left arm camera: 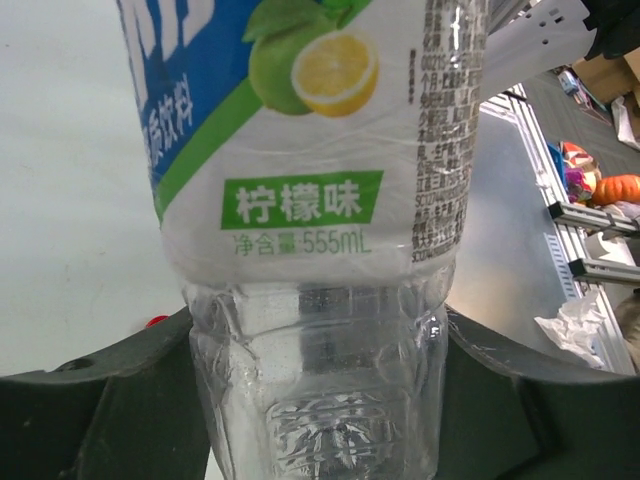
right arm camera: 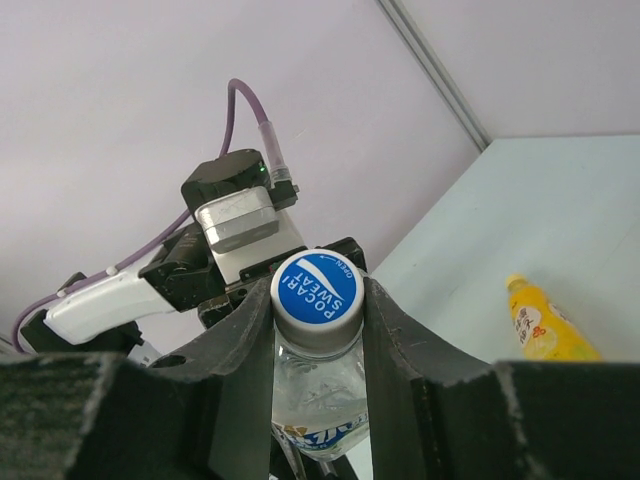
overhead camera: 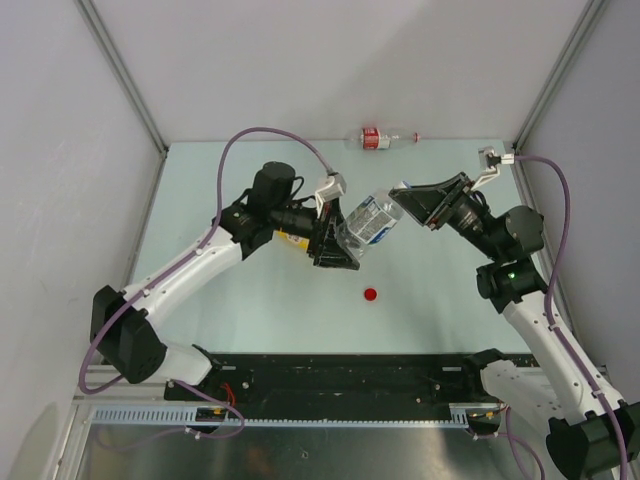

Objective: Unscrew the bottle caps

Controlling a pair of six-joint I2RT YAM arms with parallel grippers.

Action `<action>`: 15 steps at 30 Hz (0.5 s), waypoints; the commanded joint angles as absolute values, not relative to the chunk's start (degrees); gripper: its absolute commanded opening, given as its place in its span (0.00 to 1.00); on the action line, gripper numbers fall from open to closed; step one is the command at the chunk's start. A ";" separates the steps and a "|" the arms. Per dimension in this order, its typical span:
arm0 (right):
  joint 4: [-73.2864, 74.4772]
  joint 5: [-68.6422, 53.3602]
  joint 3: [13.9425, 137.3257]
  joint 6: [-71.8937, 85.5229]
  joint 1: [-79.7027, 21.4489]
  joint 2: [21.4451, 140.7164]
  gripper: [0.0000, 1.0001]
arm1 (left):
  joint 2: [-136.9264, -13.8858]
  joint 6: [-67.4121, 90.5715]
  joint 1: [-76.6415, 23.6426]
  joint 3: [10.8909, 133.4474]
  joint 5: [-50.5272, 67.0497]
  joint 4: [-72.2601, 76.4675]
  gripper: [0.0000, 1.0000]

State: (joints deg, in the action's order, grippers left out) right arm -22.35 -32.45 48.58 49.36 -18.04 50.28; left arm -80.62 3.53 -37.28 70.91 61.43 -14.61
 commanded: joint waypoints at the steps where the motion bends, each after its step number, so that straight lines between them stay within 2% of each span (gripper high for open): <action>1: -22.58 -30.76 48.77 49.89 -19.06 49.37 0.00 | -80.88 4.51 -37.80 71.45 60.56 -13.28 0.64; 4: -21.28 -30.00 48.85 49.59 -19.32 49.66 0.05 | -80.69 4.56 -37.84 71.00 58.46 -13.24 0.53; 6: -21.14 -29.87 48.86 49.57 -19.38 49.90 0.15 | -80.57 4.50 -37.87 70.75 56.60 -13.26 0.48; 12: -22.20 -29.89 48.87 49.29 -19.40 49.86 0.69 | -79.01 3.10 -37.86 70.07 49.79 -14.41 0.40; 15: -22.97 -29.60 48.87 49.40 -19.26 49.72 0.88 | -77.90 1.68 -37.87 69.71 45.66 -15.68 0.38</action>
State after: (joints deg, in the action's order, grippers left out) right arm -20.67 -29.50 48.56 49.47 -18.87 50.30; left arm -80.58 3.60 -37.82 70.19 53.56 -14.72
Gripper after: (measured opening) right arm 0.791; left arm 0.670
